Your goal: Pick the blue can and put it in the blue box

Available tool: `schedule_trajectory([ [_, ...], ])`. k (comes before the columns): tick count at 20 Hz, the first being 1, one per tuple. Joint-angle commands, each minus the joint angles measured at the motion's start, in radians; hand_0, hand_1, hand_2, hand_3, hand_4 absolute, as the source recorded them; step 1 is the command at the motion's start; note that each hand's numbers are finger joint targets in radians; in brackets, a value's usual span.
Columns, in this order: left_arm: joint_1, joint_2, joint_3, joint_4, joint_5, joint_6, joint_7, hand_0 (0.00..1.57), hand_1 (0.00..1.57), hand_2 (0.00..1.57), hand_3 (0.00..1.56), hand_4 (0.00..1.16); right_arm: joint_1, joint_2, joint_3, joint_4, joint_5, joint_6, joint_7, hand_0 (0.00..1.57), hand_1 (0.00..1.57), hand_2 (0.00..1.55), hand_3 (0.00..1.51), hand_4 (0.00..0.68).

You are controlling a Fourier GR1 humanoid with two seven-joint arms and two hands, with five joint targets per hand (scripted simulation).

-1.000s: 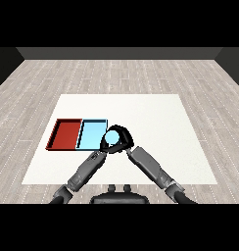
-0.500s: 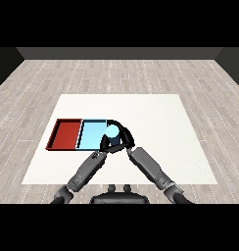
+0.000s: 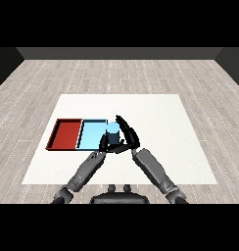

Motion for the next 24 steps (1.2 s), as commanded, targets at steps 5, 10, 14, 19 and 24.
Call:
schedule_trajectory([
  [5, 0.013, -0.003, 0.071, 0.013, -0.075, -0.022, 0.000, 1.57, 1.57, 1.57, 1.50, 1.13, 0.125, -0.023, -0.073, -0.176, 0.043, 0.034, 0.057, 0.00, 0.00, 0.00, 0.00, 0.000],
  [10, -0.013, 0.039, 0.085, 0.026, -0.083, -0.045, 0.018, 1.57, 1.57, 1.57, 1.49, 1.13, 0.250, -0.090, -0.130, -0.347, 0.010, 0.053, 0.047, 0.00, 0.00, 0.00, 0.00, 0.000],
  [14, 0.008, 0.056, 0.123, 0.060, -0.096, -0.036, -0.013, 1.57, 1.57, 1.57, 1.49, 1.12, 0.274, -0.130, -0.259, -0.341, -0.086, 0.127, 0.014, 0.00, 0.00, 0.00, 0.00, 0.000],
  [19, -0.008, 0.097, 0.146, 0.049, -0.129, -0.029, 0.076, 1.57, 1.57, 1.57, 1.50, 1.13, 0.390, -0.185, -0.340, -0.468, -0.091, 0.121, 0.010, 0.00, 0.00, 0.00, 0.00, 0.000],
  [24, -0.149, 0.198, 0.300, 0.262, -0.082, -0.052, 0.141, 1.57, 1.57, 1.57, 1.50, 1.12, 0.384, -0.184, -0.354, -0.478, -0.090, 0.093, 0.060, 0.00, 0.00, 0.00, 0.00, 0.000],
])
